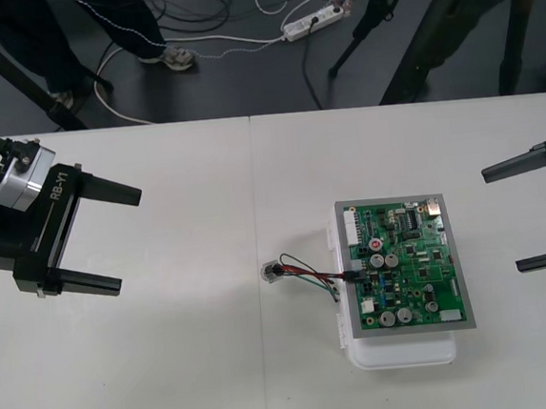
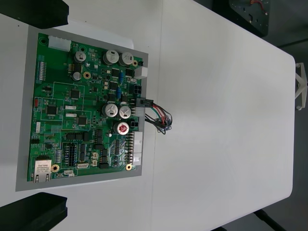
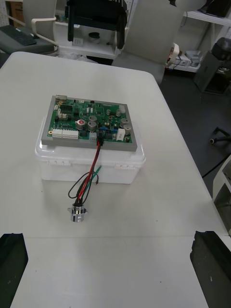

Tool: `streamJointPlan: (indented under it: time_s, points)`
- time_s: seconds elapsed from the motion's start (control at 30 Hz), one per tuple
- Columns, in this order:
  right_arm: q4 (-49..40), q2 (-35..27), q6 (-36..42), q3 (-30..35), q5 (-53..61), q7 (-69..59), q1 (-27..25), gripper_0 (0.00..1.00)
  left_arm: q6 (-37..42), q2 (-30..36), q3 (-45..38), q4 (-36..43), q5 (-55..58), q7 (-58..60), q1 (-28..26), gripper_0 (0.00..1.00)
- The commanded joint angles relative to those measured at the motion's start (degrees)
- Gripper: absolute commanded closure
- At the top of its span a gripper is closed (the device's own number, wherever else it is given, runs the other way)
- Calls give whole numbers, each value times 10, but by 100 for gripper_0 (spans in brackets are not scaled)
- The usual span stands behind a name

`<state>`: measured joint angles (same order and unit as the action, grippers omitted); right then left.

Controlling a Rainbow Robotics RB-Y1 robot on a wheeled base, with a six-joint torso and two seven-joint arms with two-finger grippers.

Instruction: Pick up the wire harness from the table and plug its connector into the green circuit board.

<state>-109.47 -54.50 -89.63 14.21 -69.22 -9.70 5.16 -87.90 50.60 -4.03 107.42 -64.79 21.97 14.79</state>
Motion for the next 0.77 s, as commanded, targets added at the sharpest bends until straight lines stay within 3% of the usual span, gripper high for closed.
streamJointPlan:
  time_s: [0.03, 0.77]
  points:
    - [-2, -25, -4, 18, 4, 23, -7, 0, -21, 25, -20, 16, -2, 33, -8, 0]
    - [-2, -25, -4, 18, 4, 23, -7, 0, -21, 25, -20, 16, -2, 33, -8, 0]
